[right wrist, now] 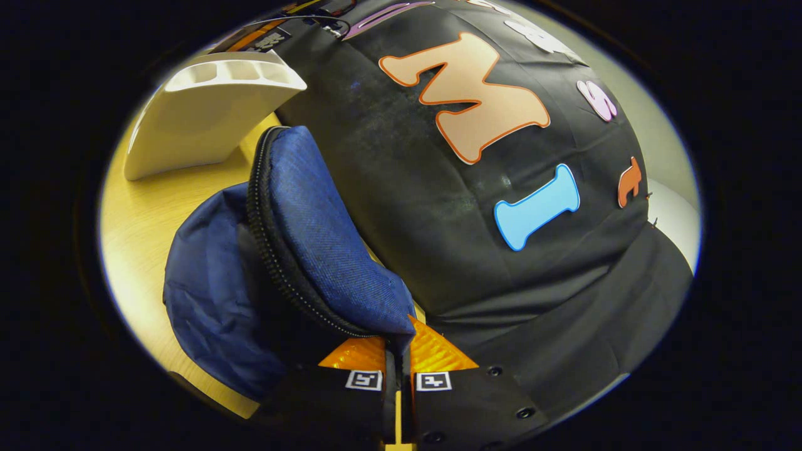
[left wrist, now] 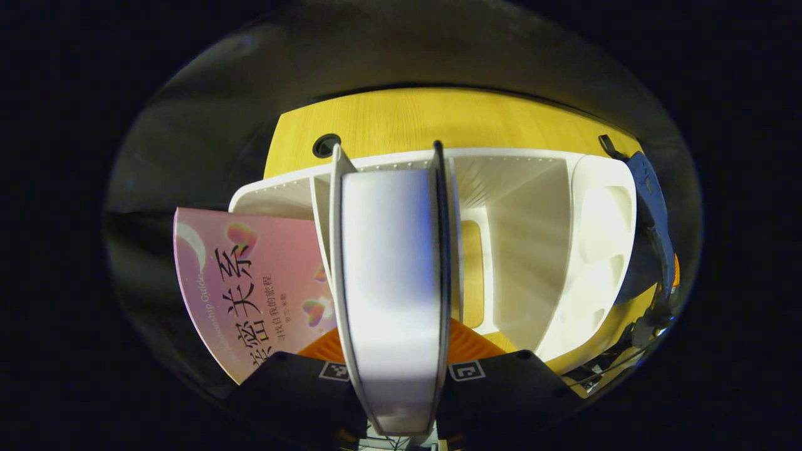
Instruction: Open the schoolbag, grab two books from the bookshelf and put them into the schoolbag.
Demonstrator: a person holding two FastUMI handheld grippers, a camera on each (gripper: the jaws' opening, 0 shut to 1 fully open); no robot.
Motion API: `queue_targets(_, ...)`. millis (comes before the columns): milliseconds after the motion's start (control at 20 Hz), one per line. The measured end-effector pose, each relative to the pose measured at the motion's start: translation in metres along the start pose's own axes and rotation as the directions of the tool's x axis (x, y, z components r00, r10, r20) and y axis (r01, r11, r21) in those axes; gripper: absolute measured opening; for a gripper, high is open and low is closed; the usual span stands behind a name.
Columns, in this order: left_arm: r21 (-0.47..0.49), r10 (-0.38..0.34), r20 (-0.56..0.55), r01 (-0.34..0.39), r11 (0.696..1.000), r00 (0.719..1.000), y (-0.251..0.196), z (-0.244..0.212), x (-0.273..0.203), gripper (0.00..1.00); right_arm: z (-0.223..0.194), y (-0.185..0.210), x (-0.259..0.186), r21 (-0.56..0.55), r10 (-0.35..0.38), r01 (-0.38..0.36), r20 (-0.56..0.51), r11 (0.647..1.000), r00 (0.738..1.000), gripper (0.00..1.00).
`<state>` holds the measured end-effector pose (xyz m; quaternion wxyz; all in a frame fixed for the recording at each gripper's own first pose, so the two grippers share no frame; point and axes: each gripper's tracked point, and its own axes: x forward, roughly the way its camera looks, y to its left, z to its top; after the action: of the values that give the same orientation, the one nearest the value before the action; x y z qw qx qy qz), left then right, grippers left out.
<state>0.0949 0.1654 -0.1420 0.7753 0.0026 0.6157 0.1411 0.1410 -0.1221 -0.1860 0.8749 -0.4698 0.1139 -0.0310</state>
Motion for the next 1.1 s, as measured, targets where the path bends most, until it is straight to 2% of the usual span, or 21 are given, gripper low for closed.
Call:
queue_targets(350, -0.041, 0.006, -0.061, -0.008, 0.999, 0.998, -0.005, -0.013, -0.009, 0.41, -0.003, -0.003, -0.005, 0.001, 0.004, -0.004, -0.002, 1.000, 1.000, 0.03)
queue_targets(550, -0.059, 0.027, -0.032, -0.029, 0.998, 0.999, 0.002, -0.017, -0.033, 0.41, -0.005, -0.003, -0.010, 0.001, 0.006, -0.006, 0.000, 1.000, 1.000, 0.05)
queue_targets(800, -0.103, 0.012, 0.030, -0.009, 0.995, 0.999, 0.007, -0.028, -0.072, 0.41, -0.007, -0.004, -0.012, 0.024, -0.002, 0.002, -0.005, 1.000, 1.000, 0.04)
queue_targets(1000, -0.188, -0.021, 0.044, 0.029, 0.982, 0.999, 0.009, -0.054, -0.101, 0.41, -0.007, -0.005, -0.015, 0.036, 0.002, -0.001, -0.001, 0.999, 1.000, 0.03)
queue_targets(1100, -0.225, -0.040, 0.055, 0.052, 0.973, 0.998, 0.011, -0.067, -0.116, 0.41, -0.009, -0.004, -0.015, 0.041, 0.009, -0.009, -0.004, 0.999, 1.000, 0.06)
